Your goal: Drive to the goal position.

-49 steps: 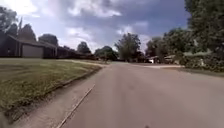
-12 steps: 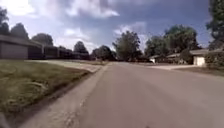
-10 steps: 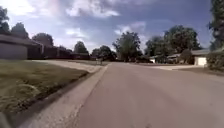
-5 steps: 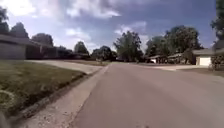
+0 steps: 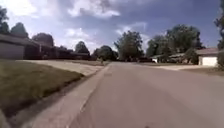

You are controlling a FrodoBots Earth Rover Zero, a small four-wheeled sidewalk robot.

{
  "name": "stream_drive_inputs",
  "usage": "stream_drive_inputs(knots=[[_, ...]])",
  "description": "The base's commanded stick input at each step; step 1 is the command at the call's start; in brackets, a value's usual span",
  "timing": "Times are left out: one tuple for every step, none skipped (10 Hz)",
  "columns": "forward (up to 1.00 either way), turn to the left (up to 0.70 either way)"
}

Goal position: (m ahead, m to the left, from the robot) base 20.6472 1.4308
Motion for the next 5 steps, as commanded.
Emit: stream_drive_inputs(knots=[[1.00, 0.00], [1.00, 0.00], [1.00, 0.00], [1.00, 0.00], [1.00, 0.00]])
